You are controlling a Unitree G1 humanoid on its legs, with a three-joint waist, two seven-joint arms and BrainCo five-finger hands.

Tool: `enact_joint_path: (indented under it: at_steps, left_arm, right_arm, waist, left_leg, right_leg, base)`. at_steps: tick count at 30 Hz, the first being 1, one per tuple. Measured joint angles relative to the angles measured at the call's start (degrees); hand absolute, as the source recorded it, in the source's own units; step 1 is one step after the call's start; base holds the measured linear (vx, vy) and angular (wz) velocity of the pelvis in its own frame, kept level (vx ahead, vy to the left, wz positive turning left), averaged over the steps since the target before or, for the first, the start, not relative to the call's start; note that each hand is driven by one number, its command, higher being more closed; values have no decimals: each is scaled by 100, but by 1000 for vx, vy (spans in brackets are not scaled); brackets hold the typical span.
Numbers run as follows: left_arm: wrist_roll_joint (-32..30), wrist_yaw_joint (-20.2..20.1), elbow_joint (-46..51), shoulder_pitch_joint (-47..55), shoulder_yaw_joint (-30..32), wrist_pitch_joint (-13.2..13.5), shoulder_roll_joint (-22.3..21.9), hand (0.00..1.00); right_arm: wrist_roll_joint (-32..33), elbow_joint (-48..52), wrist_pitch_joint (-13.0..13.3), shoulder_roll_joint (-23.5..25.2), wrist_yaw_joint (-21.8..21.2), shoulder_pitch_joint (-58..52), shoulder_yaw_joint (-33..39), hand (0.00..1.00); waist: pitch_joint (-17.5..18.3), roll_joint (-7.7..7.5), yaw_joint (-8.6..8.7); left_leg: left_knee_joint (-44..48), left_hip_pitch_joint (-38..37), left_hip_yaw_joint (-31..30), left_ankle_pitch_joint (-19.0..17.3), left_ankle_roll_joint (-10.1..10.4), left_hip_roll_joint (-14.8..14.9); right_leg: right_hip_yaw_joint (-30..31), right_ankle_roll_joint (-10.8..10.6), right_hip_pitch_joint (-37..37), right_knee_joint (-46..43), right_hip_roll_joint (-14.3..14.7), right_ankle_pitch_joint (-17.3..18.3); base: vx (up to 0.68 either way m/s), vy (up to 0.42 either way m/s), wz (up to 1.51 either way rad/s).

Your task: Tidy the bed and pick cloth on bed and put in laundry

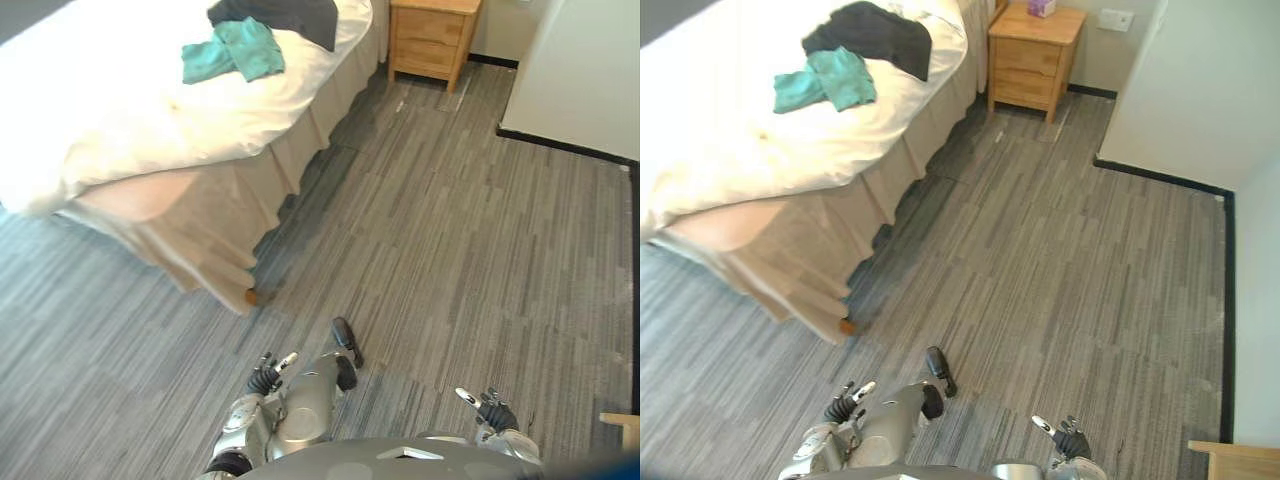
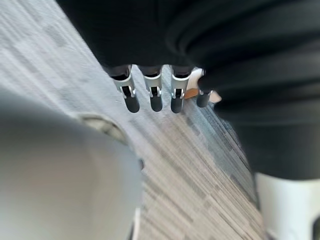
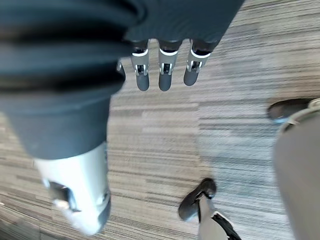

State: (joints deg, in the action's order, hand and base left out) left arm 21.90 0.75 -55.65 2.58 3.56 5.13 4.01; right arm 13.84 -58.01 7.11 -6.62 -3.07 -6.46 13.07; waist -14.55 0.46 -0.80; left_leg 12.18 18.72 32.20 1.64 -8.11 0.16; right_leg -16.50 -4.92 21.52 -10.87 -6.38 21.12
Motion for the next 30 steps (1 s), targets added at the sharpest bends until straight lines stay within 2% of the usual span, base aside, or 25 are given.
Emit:
enact_joint_path:
  at_steps: [1,2,3,5,6,7,9,10,11,12,13,14,15,16,17,18,19,20,21,23,24,26,27,29,30]
  left_arm:
    - [8,31,-15,17,35,-23,21,0]
    - [15,66,-13,20,103,-34,35,0]
    - [-5,98,-18,20,115,-23,66,0]
    - [-6,104,-78,44,108,-18,61,0]
    - [-2,115,-175,108,78,29,37,0]
    - [-2,119,-180,141,14,35,89,0]
    - [4,114,-166,201,-222,37,113,0]
    - [7,113,-162,202,-246,27,123,0]
    - [6,100,-160,207,-246,12,110,0]
    - [9,100,-165,206,-239,-16,122,0]
    - [9,101,-166,205,-239,-38,129,0]
    - [26,101,-168,201,-236,-62,134,0]
    - [104,103,-168,205,-233,-71,138,0]
    - [228,111,-155,251,-168,-79,141,0]
    - [271,143,-111,325,-91,-89,148,0]
    - [328,164,-56,371,-41,-104,153,0]
    - [404,179,63,456,74,-122,170,0]
    - [454,179,87,464,129,-147,15,0]
    - [455,171,87,468,127,-176,-43,0]
    - [452,163,82,451,108,-212,-181,0]
    - [430,162,76,460,73,-219,-168,0]
    - [410,163,87,447,19,-222,-149,0]
    - [358,163,87,443,-56,-227,-141,0]
    - [322,155,75,434,-104,-245,-152,0]
    - [297,148,75,433,-115,-239,-112,0]
  right_arm:
    - [-44,-36,-17,22,7,7,33,0]
    - [-106,-38,-54,72,8,11,86,0]
    - [-186,-35,-64,168,7,24,147,0]
    - [-238,-42,-67,197,4,69,148,0]
    - [-302,-37,-27,191,-13,94,88,0]
    - [-311,-34,-2,186,-19,116,66,0]
    - [-254,-19,169,144,-68,233,49,0]
    - [-214,-20,209,142,-83,240,49,0]
    - [-141,-22,233,158,-91,255,27,0]
    - [-107,-23,235,191,-103,261,-9,0]
    - [-105,-26,235,212,-109,257,-18,0]
    - [-117,-33,235,247,-117,249,-53,0]
    - [-158,-36,236,274,-123,241,-59,0]
    - [-178,-35,244,334,-125,250,-143,0]
    - [-254,-31,244,344,-139,289,-329,0]
    - [-308,-33,242,352,-148,331,-449,0]
    - [-415,-41,237,348,-181,333,-568,0]
    - [-417,-20,242,247,-193,497,-589,0]
    - [-428,13,255,206,-203,524,-614,0]
    - [-540,66,224,67,-284,605,-683,0]
    - [-509,64,144,8,-292,594,-683,0]
    - [-456,82,93,-62,-302,608,-688,0]
    - [-385,86,33,-115,-303,606,-689,0]
    - [-375,60,-68,-139,-300,581,-688,0]
    - [-373,59,-141,-118,-300,507,-689,0]
  waist:
    - [77,-20,-47]
    - [77,-125,-60]
    - [75,-208,-45]
    - [60,-193,-7]
    - [65,-89,3]
    - [61,-23,-26]
    - [57,87,0]
    - [62,96,-9]
    - [93,38,-31]
    - [123,-14,-29]
    - [132,-29,-26]
    - [135,-47,-24]
    - [128,-64,-28]
    - [131,-94,-42]
    - [171,-154,-36]
    - [203,-209,-39]
    - [284,-306,-53]
    - [290,-6,-170]
    - [323,72,-167]
    - [278,277,-41]
    - [273,292,-19]
    - [264,269,-19]
    - [274,287,-14]
    - [291,342,19]
    - [319,328,8]
  left_leg:
    - [49,-50,25,-113,-243,-165]
    - [172,-138,-71,-283,-449,-351]
    - [318,-313,-355,-559,-514,-567]
    - [323,-786,-708,-792,-498,-726]
    - [37,-1418,-1139,-856,-405,-774]
    - [-130,-1682,-1310,-858,-367,-769]
    - [-566,-2329,-2009,-843,-168,-710]
    - [-634,-2400,-2181,-858,-142,-709]
    - [-725,-2497,-2536,-903,-63,-715]
    - [-724,-2556,-2971,-981,75,-711]
    - [-724,-2583,-3173,-1010,125,-703]
    - [-705,-2667,-3530,-1055,203,-688]
    - [-702,-2709,-3676,-1094,272,-682]
    - [-642,-2859,-3875,-1213,469,-657]
    - [-510,-2934,-3949,-1354,702,-624]
    - [-421,-2950,-3950,-1442,834,-619]
    - [-207,-2948,-3967,-1688,1009,-586]
    - [88,-2833,-3952,-1854,1123,-302]
    - [209,-2733,-3908,-1864,1137,-224]
    - [562,-2528,-3288,-1882,1288,102]
    - [662,-2502,-2473,-1910,1295,398]
    - [617,-2472,-1745,-1899,1294,665]
    - [321,-2464,-1460,-1707,1293,772]
    - [13,-2453,-1407,-1301,1326,831]
    - [-231,-2576,-1462,-1272,1302,777]
  right_leg:
    - [-5,-159,-228,-669,-194,-47]
    - [9,-410,-490,-1564,-425,-224]
    - [136,-536,-906,-2862,-680,-597]
    - [175,-502,-1329,-4068,-834,-533]
    - [78,-362,-1687,-4534,-858,-383]
    - [5,-363,-1836,-4555,-844,-313]
    - [-65,-326,-2504,-3728,-822,-168]
    - [-13,-350,-2646,-3300,-810,-181]
    - [232,-465,-2894,-2285,-755,-289]
    - [717,-458,-3052,-1222,-641,-600]
    - [979,-474,-3112,-793,-590,-796]
    - [1370,-511,-3160,-169,-528,-1170]
    - [1472,-521,-3163,-9,-519,-1337]
    - [1599,-408,-3157,40,-458,-1657]
    - [1604,-195,-3106,24,-350,-2014]
    - [1556,-86,-3076,28,-301,-2289]
    - [1313,33,-3008,-44,-284,-2334]
    - [1150,124,-2913,27,-56,-2303]
    - [1036,167,-2849,155,-18,-2281]
    - [525,311,-2479,498,27,-2227]
    - [284,387,-2200,620,0,-2170]
    - [28,401,-1965,758,-59,-2153]
    - [-107,373,-1882,808,-78,-2136]
    - [-196,299,-1831,841,-31,-2131]
    - [-206,217,-1718,1017,-29,-2203]
  base:
    - [698,287,44]
    - [543,227,78]
    - [656,248,105]
    - [587,182,105]
    - [504,131,95]
    - [663,128,126]
    - [557,20,139]
    - [404,-75,152]
    - [391,-137,161]
    - [405,-169,166]
    - [438,-217,174]
    - [360,-197,134]
    - [442,-288,154]
    - [518,-409,137]
    - [505,-429,132]
    - [408,-382,115]
    - [345,-359,65]
    - [271,-285,52]
    - [361,-350,60]
    - [256,-264,115]
    - [143,-209,104]
    - [89,-160,79]
    - [40,-70,60]
    - [14,24,38]
    - [-1,60,26]
